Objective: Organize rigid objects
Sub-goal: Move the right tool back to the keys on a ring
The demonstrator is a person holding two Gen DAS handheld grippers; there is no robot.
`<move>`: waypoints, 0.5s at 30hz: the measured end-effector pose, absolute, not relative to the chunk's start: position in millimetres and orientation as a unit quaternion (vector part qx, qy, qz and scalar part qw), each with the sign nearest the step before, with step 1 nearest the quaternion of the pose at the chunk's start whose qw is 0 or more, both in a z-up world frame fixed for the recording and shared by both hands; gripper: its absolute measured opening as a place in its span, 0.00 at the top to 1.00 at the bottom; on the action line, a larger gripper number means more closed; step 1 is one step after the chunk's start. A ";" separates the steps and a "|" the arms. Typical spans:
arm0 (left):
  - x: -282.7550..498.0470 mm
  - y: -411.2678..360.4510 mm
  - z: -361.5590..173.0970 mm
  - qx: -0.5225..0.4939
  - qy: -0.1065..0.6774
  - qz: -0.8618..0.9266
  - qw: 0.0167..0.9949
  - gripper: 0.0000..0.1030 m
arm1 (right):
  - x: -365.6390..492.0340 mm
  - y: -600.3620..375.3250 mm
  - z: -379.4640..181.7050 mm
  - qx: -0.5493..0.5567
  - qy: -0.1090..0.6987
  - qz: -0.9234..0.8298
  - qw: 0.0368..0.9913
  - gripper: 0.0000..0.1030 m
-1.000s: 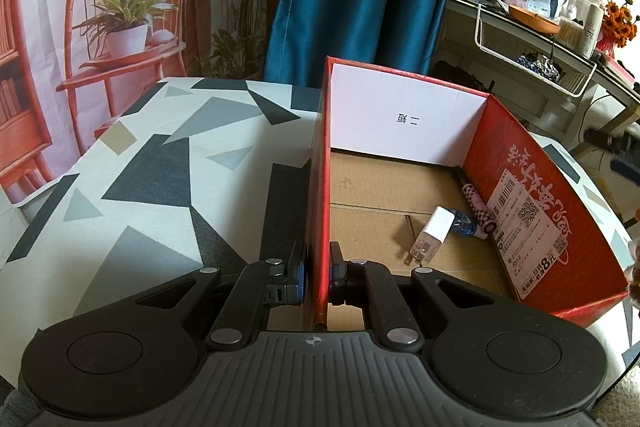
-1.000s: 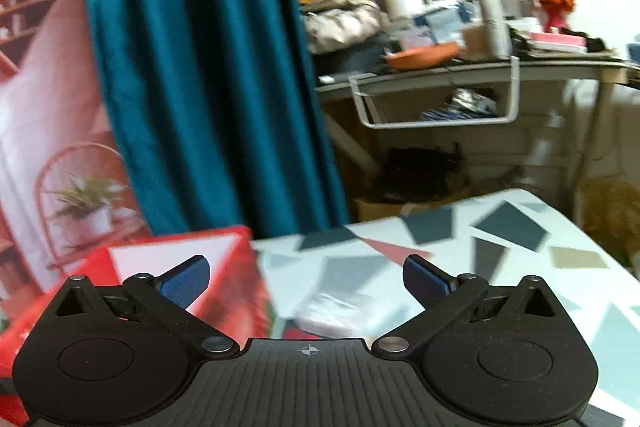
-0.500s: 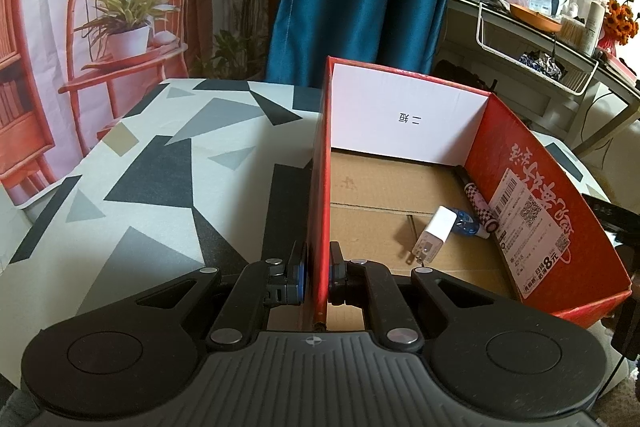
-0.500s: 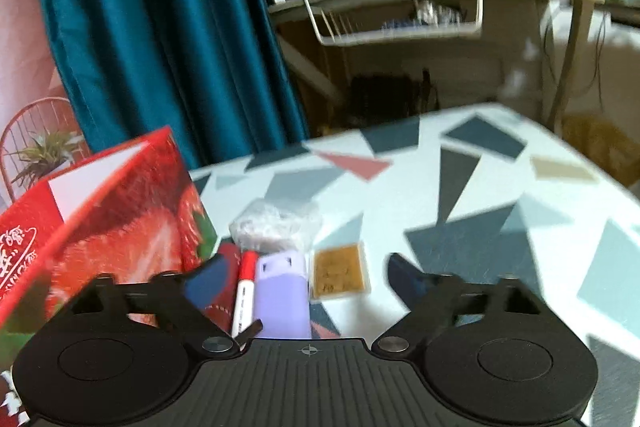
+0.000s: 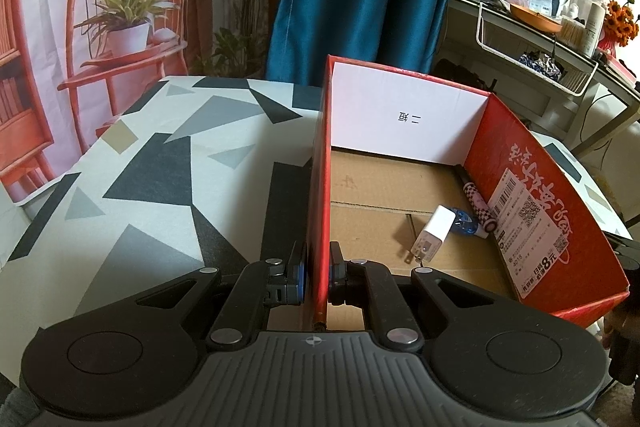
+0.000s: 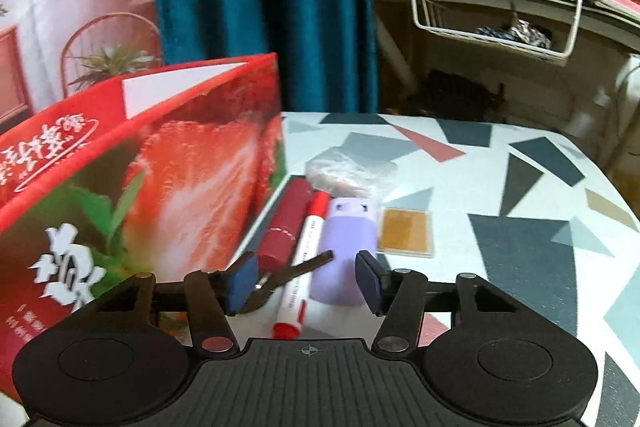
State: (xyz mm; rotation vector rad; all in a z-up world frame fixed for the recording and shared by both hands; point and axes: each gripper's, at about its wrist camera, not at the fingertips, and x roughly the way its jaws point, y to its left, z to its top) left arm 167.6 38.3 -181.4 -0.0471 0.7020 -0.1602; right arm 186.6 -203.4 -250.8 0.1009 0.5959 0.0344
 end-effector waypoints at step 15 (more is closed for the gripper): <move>167.7 38.3 -181.6 -0.024 0.343 -0.078 0.936 0.89 | 194.3 -193.2 -249.9 0.066 0.318 0.043 0.945 0.61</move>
